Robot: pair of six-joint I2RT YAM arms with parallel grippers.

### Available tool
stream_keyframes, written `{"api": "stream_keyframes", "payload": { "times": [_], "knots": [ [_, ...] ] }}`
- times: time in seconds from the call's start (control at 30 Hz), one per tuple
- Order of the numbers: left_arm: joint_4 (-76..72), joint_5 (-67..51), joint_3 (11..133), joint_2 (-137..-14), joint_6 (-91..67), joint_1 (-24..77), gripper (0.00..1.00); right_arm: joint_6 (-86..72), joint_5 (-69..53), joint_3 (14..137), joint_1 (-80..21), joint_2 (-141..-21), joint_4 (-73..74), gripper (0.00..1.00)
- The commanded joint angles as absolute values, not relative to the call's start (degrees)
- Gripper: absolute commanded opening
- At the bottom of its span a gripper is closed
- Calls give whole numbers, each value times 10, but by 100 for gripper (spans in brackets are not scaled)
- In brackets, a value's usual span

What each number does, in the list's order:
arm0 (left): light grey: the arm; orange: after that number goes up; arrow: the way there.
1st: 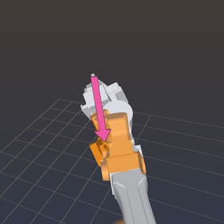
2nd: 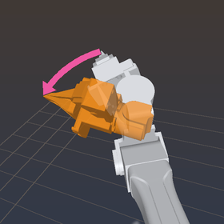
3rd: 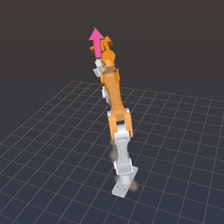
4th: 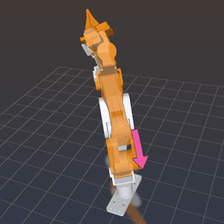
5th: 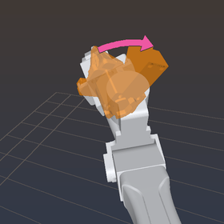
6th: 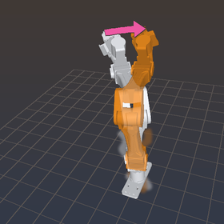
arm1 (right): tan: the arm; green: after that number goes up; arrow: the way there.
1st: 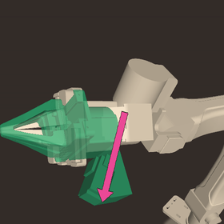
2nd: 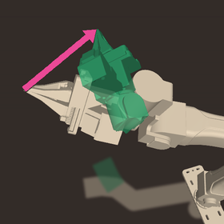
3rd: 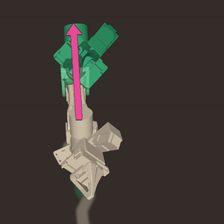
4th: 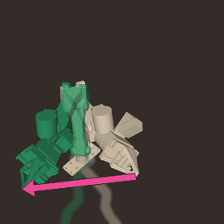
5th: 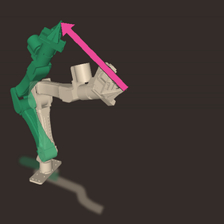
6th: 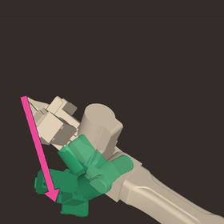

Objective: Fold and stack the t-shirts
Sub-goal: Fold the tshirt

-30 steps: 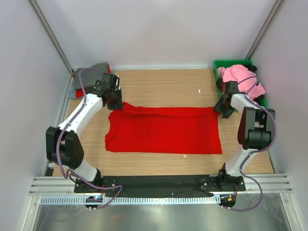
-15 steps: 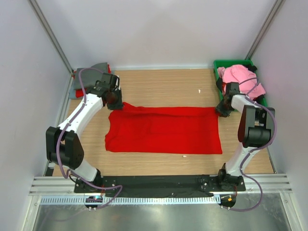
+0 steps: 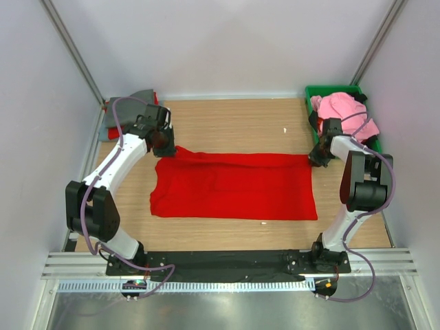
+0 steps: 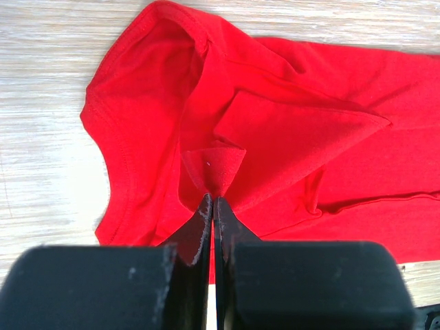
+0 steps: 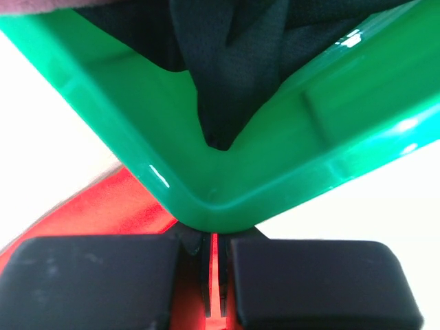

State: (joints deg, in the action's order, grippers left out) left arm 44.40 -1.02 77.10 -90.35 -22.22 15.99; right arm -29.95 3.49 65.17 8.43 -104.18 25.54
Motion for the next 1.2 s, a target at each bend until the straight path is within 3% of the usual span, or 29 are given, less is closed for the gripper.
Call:
{"api": "stream_keyframes", "payload": {
  "times": [0.0,0.6,0.73,1.07,1.17],
  "knots": [
    [435,-4,773,-894,-221,158,0,-283,69,676,89,-1017,284,1],
    [433,21,770,-888,-219,158,0,-251,69,765,89,-1004,374,2],
    [433,20,770,-889,-219,158,0,-241,72,764,90,-1011,381,11],
    [433,24,768,-889,-217,158,0,-241,72,748,89,-1023,367,13],
    [433,25,769,-888,-217,158,0,-236,83,755,90,-1026,374,18]
  ]
}}
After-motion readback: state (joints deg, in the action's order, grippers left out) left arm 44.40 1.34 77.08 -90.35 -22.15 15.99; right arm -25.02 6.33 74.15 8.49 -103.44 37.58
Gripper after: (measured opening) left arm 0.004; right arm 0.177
